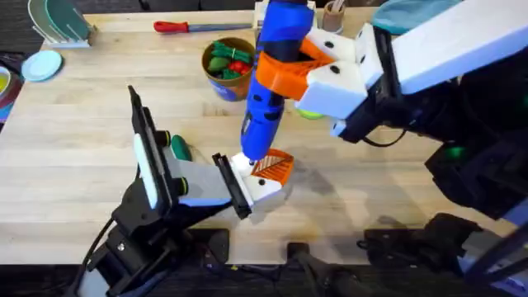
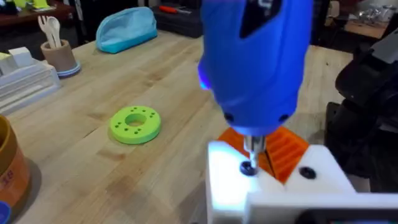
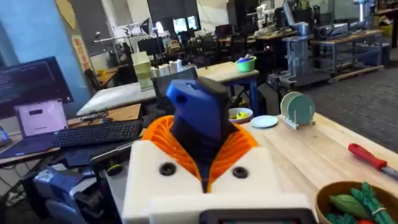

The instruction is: Pick up the gripper from the table and insert it into the empty holder that is missing its gripper. Then pick up a screw, insert it into the mounting hole, and use the screwdriver to tighten it. Finally, clean up the table by picking up the vegetable and placing it into the bucket.

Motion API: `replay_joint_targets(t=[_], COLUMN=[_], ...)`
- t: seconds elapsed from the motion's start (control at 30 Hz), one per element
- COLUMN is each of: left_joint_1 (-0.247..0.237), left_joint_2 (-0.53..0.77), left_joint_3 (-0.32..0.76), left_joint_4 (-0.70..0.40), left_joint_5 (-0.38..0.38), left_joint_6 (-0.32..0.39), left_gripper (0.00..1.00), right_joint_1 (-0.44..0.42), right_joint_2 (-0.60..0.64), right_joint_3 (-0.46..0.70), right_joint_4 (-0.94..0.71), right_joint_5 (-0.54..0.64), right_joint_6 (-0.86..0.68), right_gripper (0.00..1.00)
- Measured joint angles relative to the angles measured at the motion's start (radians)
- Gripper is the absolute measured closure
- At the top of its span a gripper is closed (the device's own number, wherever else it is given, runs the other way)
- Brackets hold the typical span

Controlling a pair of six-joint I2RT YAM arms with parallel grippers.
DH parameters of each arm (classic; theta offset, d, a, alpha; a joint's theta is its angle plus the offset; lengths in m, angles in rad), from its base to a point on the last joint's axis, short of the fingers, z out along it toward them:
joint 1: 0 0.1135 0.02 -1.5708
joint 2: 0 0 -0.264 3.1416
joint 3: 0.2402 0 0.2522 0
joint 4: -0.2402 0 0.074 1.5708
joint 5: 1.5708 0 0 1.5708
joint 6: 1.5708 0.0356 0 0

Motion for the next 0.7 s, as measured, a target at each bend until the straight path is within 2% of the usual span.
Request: replay_joint_targets(t=[0.53,0.7], left_joint_1=[0.000,0.000], left_joint_2=[0.000,0.000], left_joint_3=[0.000,0.000], left_joint_4=[0.000,0.000], left_joint_5=[0.000,0.000], left_joint_6=[0.000,0.000], left_gripper=[0.995,0.995], right_joint_1=[0.000,0.000], right_joint_2=[0.000,0.000], right_joint_3=[0.000,0.000], right_joint_4=[-0.030,0.020], right_joint_5=[0.000,0.000], right_joint_6=[-0.028,-0.028], right_gripper=[0.980,0.980])
